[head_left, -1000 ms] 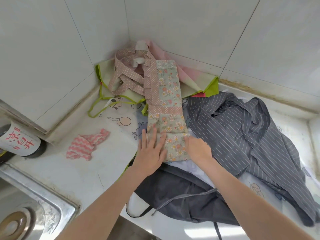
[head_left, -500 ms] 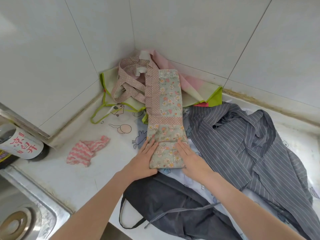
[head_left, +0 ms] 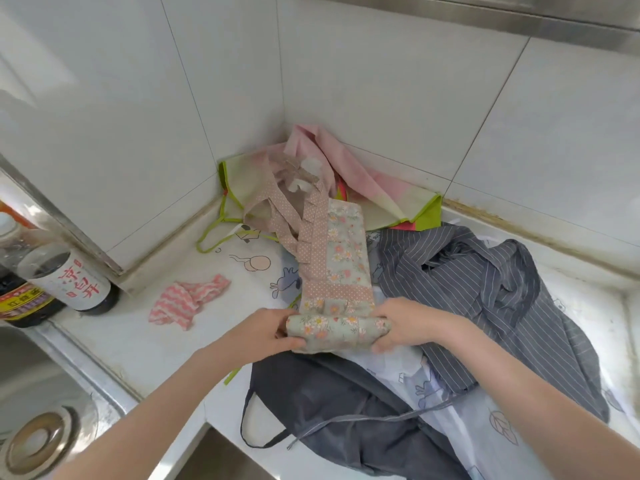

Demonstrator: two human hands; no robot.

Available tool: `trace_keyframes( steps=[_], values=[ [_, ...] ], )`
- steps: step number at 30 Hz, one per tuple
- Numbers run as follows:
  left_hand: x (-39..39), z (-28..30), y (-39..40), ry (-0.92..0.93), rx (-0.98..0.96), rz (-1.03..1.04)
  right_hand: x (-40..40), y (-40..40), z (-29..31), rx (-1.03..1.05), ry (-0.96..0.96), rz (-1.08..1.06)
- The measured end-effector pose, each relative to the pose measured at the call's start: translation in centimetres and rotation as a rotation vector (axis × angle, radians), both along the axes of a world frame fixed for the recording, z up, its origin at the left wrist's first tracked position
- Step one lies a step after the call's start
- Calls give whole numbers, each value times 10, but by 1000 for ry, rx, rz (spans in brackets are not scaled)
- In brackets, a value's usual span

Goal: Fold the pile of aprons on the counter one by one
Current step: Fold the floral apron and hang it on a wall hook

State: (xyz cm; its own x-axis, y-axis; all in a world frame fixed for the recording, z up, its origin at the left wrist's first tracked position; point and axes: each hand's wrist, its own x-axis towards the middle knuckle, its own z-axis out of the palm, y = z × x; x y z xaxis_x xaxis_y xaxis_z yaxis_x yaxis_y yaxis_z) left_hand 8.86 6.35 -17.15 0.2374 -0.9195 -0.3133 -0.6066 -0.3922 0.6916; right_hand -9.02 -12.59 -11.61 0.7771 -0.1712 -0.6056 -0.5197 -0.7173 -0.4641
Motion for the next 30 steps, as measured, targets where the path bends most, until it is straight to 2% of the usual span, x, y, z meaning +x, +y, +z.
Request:
trace_keyframes(
  steps=[2, 4, 10, 11, 12, 13, 14, 16, 18, 20, 22, 26, 30],
  values=[
    [-8, -9, 8, 100, 56, 18, -10, 7, -13, 126, 76, -81],
    [-11, -17, 9, 249, 93, 75, -13, 10, -28, 209, 53, -237],
    [-14, -31, -11, 196, 177, 254, 5, 10, -58, 144, -98, -607],
    [-19, -28, -14, 81, 176, 263, 7, 9, -62, 148, -101, -633],
    [-21, -28, -17, -176, 152, 253, 9, 8, -66, 149, -91, -646],
    [-24, -27, -20, -454, 49, 236, 10, 6, -70, 137, -81, -645],
    [-30, -27, -23, -631, -77, 178, 11, 7, -72, 116, -78, -649],
    [-46, -34, -30, -729, -247, -49, 13, 9, -77, 0, -49, -687],
    [-57, -42, -35, -768, -153, -242, 11, 22, -81, -287, -33, -610],
    [-58, -53, -36, -795, -33, -274, 8, 35, -91, -616, -215, -422],
    [-54, -62, -38, -811, 8, -313, 4, 43, -95, -648, -330, -341],
    [-52, -69, -39, -789, 83, -369, 0, 40, -115, -504, -261, -259],
    [-53, -64, -49, -748, 85, -376, 2, 30, -121, -473, -243, -250]
  ],
)
